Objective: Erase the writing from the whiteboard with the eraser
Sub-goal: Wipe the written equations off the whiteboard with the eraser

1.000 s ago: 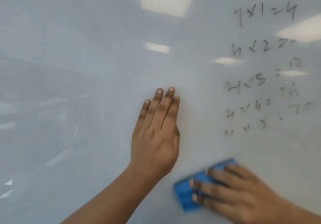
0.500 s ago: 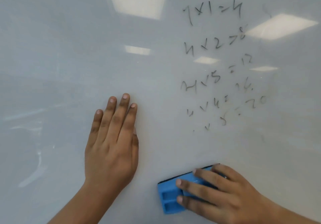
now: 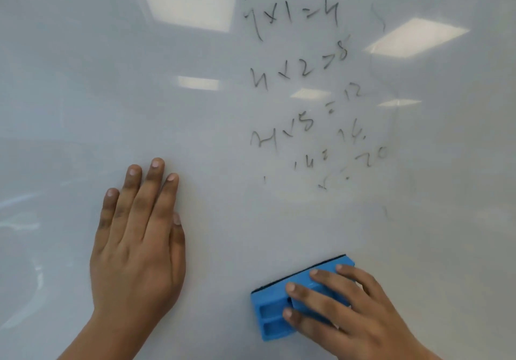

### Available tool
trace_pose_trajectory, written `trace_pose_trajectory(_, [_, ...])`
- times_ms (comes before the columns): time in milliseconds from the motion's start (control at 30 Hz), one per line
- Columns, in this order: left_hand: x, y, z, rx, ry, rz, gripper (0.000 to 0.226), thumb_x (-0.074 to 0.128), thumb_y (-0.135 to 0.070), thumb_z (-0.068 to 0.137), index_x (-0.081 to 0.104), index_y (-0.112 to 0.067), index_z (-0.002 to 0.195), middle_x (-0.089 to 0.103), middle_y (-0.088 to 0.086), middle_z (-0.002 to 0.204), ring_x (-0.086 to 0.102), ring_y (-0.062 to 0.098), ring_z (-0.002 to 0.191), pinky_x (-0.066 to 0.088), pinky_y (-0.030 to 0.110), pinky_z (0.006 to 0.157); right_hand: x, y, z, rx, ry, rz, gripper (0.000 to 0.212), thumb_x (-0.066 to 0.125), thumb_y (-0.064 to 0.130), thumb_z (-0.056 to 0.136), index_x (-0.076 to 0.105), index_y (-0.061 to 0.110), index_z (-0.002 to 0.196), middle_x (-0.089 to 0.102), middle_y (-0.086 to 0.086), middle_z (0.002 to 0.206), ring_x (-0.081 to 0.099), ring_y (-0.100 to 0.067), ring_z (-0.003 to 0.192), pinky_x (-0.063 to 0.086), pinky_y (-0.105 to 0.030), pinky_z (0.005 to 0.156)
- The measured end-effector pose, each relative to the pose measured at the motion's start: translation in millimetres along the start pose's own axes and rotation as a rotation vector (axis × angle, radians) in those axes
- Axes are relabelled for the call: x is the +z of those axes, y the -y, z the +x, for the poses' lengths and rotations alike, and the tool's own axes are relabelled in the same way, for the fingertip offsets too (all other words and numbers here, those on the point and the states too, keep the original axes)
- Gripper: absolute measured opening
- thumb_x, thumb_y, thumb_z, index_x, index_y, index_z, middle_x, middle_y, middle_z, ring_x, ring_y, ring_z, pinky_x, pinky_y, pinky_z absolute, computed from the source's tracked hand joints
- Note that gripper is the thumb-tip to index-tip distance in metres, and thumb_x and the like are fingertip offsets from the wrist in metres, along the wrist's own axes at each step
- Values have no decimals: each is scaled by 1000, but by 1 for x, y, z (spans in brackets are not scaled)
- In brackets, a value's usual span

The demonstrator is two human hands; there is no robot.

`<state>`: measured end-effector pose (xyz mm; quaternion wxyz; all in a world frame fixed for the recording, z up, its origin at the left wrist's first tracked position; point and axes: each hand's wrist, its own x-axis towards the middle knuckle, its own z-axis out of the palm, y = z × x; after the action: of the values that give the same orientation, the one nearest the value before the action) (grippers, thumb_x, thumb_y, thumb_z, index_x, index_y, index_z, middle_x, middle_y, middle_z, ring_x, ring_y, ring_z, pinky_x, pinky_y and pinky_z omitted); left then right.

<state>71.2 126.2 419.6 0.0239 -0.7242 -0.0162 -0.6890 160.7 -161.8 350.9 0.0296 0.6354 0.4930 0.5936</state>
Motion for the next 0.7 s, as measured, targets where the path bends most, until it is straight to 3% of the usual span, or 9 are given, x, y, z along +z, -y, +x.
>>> trace_pose_trajectory(100, [2,-1,0,9,-13,-3,50,37,-13,99,40,-6,148,32,10,159,22,26,151,16,47,124,-12,-40,18,118,-82,-17,36,53,12,101,63,28,132,58,1,146,58,-28,126,41,-43,108])
trace_pose_trajectory(267, [4,-4,-4,-6,-44,-33,47,39,-12,98,45,-5,144,37,12,156,26,27,150,21,49,122,-25,-93,67,663,-336,82,46,65,11,90,63,19,136,53,2,149,55,-32,126,42,-52,109])
trace_pose_trajectory(333, [7,-10,-14,21,-57,-64,46,42,-9,95,50,-3,139,42,13,152,30,27,148,25,49,120,-18,-73,64,678,-343,110,47,65,13,89,62,23,136,52,5,149,52,-27,125,39,-47,109])
trace_pose_trajectory(433, [14,-21,-36,129,-51,-52,44,43,-8,94,55,-2,135,48,14,147,36,27,145,31,49,115,-3,-18,28,460,-239,126,37,62,19,94,64,29,129,57,6,146,57,-23,118,42,-40,101])
trace_pose_trajectory(500, [19,-25,-44,139,-40,-11,44,41,-11,94,54,-2,136,48,14,147,36,26,144,29,47,117,1,5,2,301,-161,85,26,59,23,101,67,31,124,60,6,141,64,-22,108,49,-41,89])
trace_pose_trajectory(567, [22,-23,-47,135,-35,29,47,39,-14,94,53,-2,137,45,14,149,33,26,145,24,43,119,-5,-5,-9,249,-98,62,26,56,24,103,66,31,126,62,5,140,64,-22,108,50,-41,87])
trace_pose_trajectory(633, [25,-22,-47,158,-45,58,49,39,-16,94,51,-2,139,43,12,152,32,27,146,22,43,119,-13,-38,-6,367,-130,65,34,58,22,99,62,29,132,61,1,142,60,-24,114,47,-41,96])
trace_pose_trajectory(700, [28,-21,-48,175,-52,66,50,39,-17,94,49,-4,141,38,8,156,32,28,147,23,45,119,-23,-79,9,624,-255,87,43,62,24,94,58,28,137,57,0,144,54,-20,120,45,-43,103])
